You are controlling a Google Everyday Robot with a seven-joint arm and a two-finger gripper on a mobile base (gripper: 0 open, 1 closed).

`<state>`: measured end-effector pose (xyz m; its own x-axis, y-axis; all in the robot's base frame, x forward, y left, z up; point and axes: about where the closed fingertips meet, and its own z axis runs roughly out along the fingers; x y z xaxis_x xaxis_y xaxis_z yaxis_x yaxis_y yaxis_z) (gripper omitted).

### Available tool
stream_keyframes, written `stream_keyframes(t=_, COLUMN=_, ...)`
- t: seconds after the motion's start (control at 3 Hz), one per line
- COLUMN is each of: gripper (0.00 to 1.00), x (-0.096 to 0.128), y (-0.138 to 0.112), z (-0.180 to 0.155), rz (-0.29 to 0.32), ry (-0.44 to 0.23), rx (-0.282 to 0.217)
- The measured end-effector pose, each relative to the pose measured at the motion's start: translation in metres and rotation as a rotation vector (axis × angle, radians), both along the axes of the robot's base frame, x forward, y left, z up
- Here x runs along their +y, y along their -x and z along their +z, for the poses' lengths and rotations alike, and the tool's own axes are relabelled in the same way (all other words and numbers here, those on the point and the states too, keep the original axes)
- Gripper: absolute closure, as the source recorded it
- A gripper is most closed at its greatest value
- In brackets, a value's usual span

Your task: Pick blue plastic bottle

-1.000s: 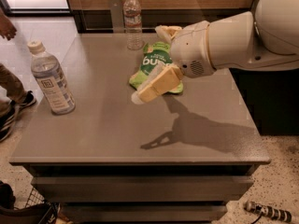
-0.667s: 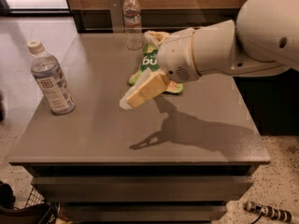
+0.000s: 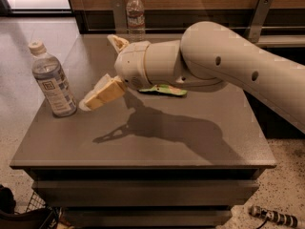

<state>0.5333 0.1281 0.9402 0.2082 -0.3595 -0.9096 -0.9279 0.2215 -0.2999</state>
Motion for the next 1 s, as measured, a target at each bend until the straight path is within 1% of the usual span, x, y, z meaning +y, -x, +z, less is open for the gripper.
stream_keyframes(t=0.33, gripper=0.0, x=0.038, y=-0.015, z=-0.013, rz=0.045, ry=-0.075, rx=0.042)
stream_keyframes(t=0.67, gripper=0.0, x=0.062, y=-0.018, z=-0.026, rz=0.088, ry=-0.11, rx=0.122)
stream_keyframes(t=1.0, gripper=0.0, x=0.08, y=-0.015, z=-0.042, rz=0.115, ry=-0.171, rx=0.186)
